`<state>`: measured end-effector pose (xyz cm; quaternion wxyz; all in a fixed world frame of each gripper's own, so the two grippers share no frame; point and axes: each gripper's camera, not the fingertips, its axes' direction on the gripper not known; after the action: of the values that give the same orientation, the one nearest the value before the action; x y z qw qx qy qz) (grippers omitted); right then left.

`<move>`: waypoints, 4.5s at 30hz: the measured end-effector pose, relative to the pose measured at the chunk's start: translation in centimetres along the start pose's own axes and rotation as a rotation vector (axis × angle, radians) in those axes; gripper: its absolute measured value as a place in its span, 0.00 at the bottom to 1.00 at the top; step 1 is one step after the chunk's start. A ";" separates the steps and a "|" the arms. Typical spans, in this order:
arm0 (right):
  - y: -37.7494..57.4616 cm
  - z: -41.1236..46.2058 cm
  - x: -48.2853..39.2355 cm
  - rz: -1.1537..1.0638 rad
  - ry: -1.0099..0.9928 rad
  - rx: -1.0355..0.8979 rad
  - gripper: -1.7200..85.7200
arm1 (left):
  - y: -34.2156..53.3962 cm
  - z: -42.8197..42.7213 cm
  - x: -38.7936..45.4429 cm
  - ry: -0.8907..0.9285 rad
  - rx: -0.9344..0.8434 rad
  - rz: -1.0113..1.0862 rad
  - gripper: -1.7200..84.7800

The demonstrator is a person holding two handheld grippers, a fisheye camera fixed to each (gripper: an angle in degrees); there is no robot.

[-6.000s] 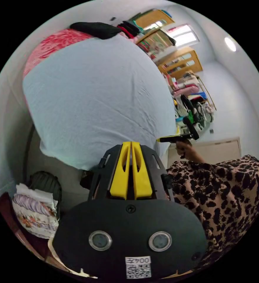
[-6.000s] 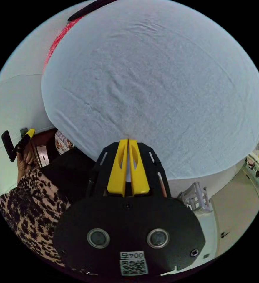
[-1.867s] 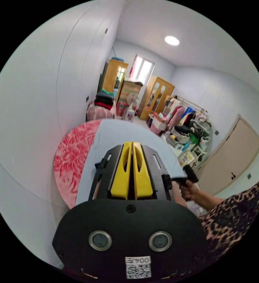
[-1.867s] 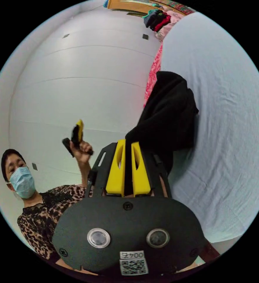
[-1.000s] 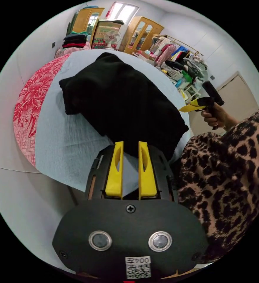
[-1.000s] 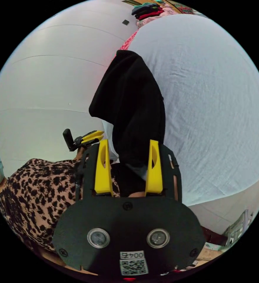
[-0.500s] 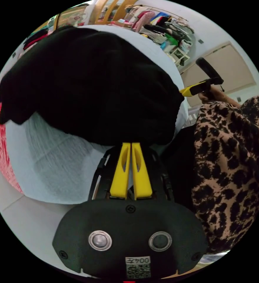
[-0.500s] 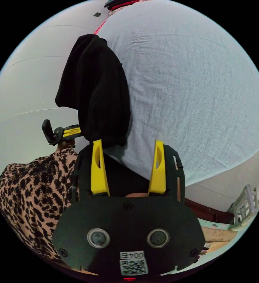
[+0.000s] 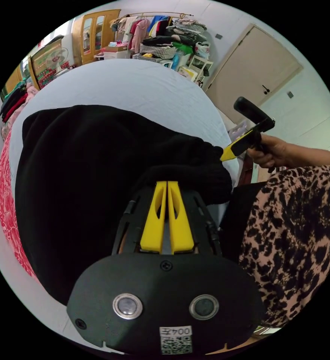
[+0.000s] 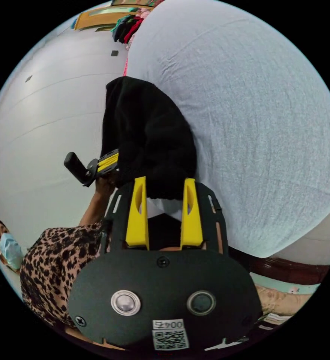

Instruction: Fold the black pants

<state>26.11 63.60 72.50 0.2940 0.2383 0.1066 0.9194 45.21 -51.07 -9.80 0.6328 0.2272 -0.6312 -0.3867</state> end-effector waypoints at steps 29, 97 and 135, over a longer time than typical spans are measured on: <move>8.9 8.9 -9.5 -0.250 0.030 -0.048 0.14 | 0.3 1.8 7.1 -0.098 0.004 -0.045 0.14; 39.9 -7.2 -55.8 -1.082 0.014 0.441 0.06 | 10.9 -27.5 29.0 -1.081 0.952 -0.163 0.04; 23.3 0.7 -19.1 -0.240 -0.146 0.204 0.06 | 7.5 0.1 25.7 -0.220 0.373 -0.196 0.28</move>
<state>28.69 33.62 73.73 0.3828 0.3187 0.2051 0.8425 44.22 -66.51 12.08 0.4666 0.3571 -0.7317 -0.3454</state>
